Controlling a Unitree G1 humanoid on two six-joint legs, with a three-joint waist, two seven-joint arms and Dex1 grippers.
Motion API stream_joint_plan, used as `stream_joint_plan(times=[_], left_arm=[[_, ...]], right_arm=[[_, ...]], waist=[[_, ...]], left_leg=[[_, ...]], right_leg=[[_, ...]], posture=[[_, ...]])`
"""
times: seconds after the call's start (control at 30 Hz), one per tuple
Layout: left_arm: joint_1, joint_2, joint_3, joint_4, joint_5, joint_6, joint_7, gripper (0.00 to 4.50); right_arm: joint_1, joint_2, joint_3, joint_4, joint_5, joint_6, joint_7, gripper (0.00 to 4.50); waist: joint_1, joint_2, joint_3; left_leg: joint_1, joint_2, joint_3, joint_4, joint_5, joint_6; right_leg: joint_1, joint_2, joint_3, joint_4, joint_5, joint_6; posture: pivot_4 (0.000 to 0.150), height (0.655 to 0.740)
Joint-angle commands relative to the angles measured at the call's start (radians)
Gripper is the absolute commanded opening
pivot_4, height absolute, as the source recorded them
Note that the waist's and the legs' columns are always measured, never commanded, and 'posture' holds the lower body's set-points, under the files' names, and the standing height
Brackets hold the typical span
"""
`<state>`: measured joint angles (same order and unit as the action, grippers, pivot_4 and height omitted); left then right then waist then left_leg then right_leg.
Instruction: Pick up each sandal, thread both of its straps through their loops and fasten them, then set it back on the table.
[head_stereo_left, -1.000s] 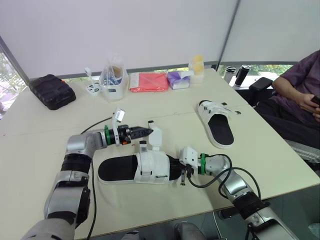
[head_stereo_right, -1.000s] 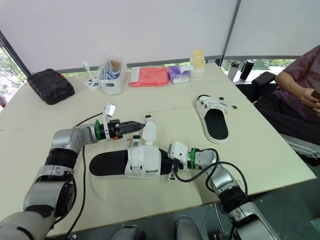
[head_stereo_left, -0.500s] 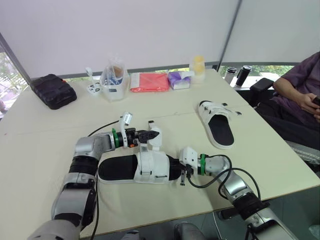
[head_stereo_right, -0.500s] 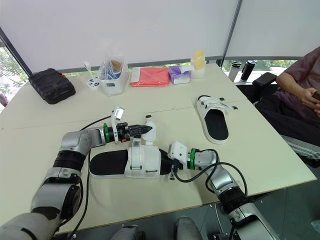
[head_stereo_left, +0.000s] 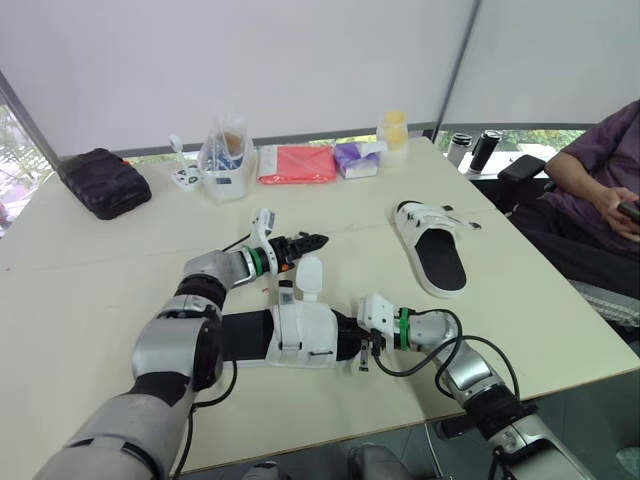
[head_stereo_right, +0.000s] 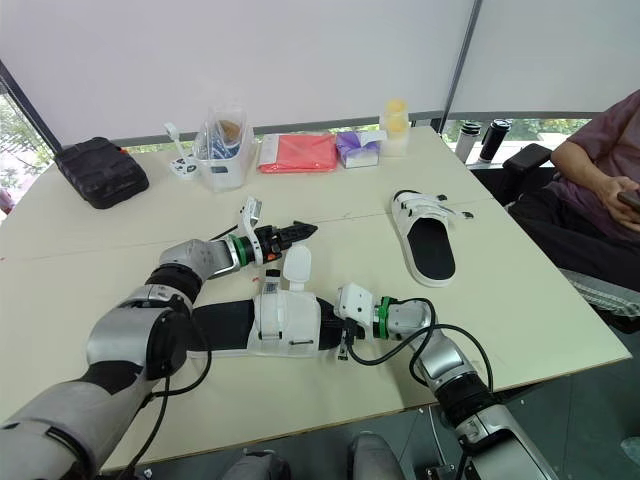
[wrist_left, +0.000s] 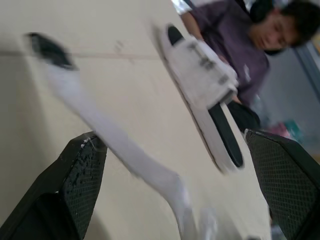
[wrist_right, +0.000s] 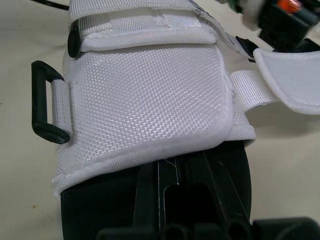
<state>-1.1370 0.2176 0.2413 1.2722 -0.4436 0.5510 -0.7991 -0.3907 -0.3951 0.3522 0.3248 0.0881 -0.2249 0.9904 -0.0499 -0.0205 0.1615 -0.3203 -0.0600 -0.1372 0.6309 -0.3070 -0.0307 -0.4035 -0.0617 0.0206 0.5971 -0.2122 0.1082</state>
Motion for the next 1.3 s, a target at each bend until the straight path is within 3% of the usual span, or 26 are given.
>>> stream_joint_plan(times=[0.03, 0.1, 0.3, 0.53, 0.67, 0.8, 0.9, 1.0, 1.07, 1.13, 1.3], left_arm=[[-0.045, -0.014, 0.010, 0.026, 0.045, -0.077, -0.004, 3.96], [-0.053, -0.020, 0.014, 0.035, 0.062, -0.091, -0.010, 3.13], [-0.065, -0.020, 0.030, 0.041, 0.088, -0.103, -0.039, 0.05], [-0.098, 0.015, -0.010, 0.009, 0.145, -0.144, -0.170, 0.05], [-0.058, 0.036, -0.192, -0.151, 0.286, -0.423, -0.412, 0.05], [0.083, 0.072, -0.312, -0.344, 0.411, -0.931, -0.415, 0.05], [0.172, 0.113, -0.360, -0.434, 0.436, -1.144, -0.450, 0.05], [0.230, 0.176, -0.403, -0.457, 0.517, -1.534, -0.379, 0.05], [0.221, 0.215, -0.405, -0.420, 0.648, -1.865, -0.273, 0.05], [0.207, 0.236, -0.388, -0.396, 0.758, -2.075, -0.199, 0.05], [0.241, 0.273, -0.387, -0.491, 1.007, -2.165, 0.066, 0.05]], right_arm=[[0.057, -0.008, 0.064, 0.130, -0.118, 0.071, -0.036, 0.00], [0.058, -0.009, 0.065, 0.124, -0.119, 0.072, -0.038, 0.00], [0.048, -0.002, 0.064, 0.134, -0.122, 0.069, -0.046, 0.00], [0.034, 0.002, 0.061, 0.156, -0.126, 0.060, -0.045, 0.00], [0.041, -0.004, 0.055, 0.146, -0.123, 0.059, -0.042, 0.00], [0.051, -0.011, 0.054, 0.142, -0.119, 0.063, -0.030, 0.00], [0.045, -0.013, 0.056, 0.150, -0.120, 0.057, -0.023, 0.00], [0.029, -0.007, 0.053, 0.174, -0.121, 0.050, -0.025, 0.00], [0.022, -0.003, 0.053, 0.187, -0.123, 0.044, -0.027, 0.00], [0.019, 0.001, 0.055, 0.195, -0.124, 0.039, -0.027, 0.00], [0.012, 0.007, 0.059, 0.208, -0.126, 0.029, -0.025, 0.00]], waist=[[0.000, 0.000, 0.000], [0.000, 0.000, 0.000], [-0.001, 0.000, 0.000], [-0.010, 0.000, 0.000], [-0.012, 0.000, 0.000], [-0.009, 0.002, -0.001], [-0.008, 0.002, -0.001], [-0.005, 0.002, 0.000], [0.001, 0.001, 0.000], [0.007, 0.001, -0.001], [0.005, 0.001, -0.001]], left_leg=[[0.000, 0.000, 0.000, 0.000, 0.000, 0.000], [0.000, 0.000, 0.000, 0.000, 0.000, 0.000], [0.000, 0.000, 0.000, 0.000, 0.000, 0.000], [0.000, 0.000, 0.000, 0.000, 0.000, 0.000], [0.000, 0.001, 0.000, -0.001, 0.001, -0.003], [0.000, 0.002, 0.001, -0.003, 0.003, -0.005], [0.000, 0.003, 0.001, -0.003, 0.003, -0.005], [0.000, 0.003, 0.001, -0.003, 0.003, -0.005], [0.000, 0.003, 0.001, -0.003, 0.003, -0.005], [0.000, 0.003, 0.001, -0.002, 0.003, -0.005], [-0.001, 0.004, 0.002, -0.003, 0.003, -0.005]], right_leg=[[0.000, 0.000, 0.000, 0.000, 0.000, 0.000], [0.000, 0.000, 0.000, 0.000, 0.000, 0.000], [0.000, 0.000, 0.000, 0.000, 0.000, 0.000], [0.000, 0.001, -0.001, 0.000, 0.000, 0.000], [0.000, 0.001, -0.001, 0.000, 0.000, -0.001], [0.000, -0.002, 0.001, -0.001, 0.001, -0.002], [0.000, -0.001, 0.001, -0.001, 0.001, -0.002], [-0.001, -0.001, 0.001, -0.001, 0.001, -0.003], [-0.001, -0.001, 0.001, -0.001, 0.001, -0.004], [-0.001, -0.001, 0.001, -0.002, 0.001, -0.008], [0.005, -0.001, 0.002, -0.002, 0.001, -0.010]], posture=[[0.150, 0.7400], [0.150, 0.7400], [0.150, 0.7400], [0.150, 0.7400], [0.150, 0.7400], [0.150, 0.7400], [0.150, 0.7400], [0.150, 0.7400], [0.150, 0.7400], [0.150, 0.7400], [0.150, 0.7400]])
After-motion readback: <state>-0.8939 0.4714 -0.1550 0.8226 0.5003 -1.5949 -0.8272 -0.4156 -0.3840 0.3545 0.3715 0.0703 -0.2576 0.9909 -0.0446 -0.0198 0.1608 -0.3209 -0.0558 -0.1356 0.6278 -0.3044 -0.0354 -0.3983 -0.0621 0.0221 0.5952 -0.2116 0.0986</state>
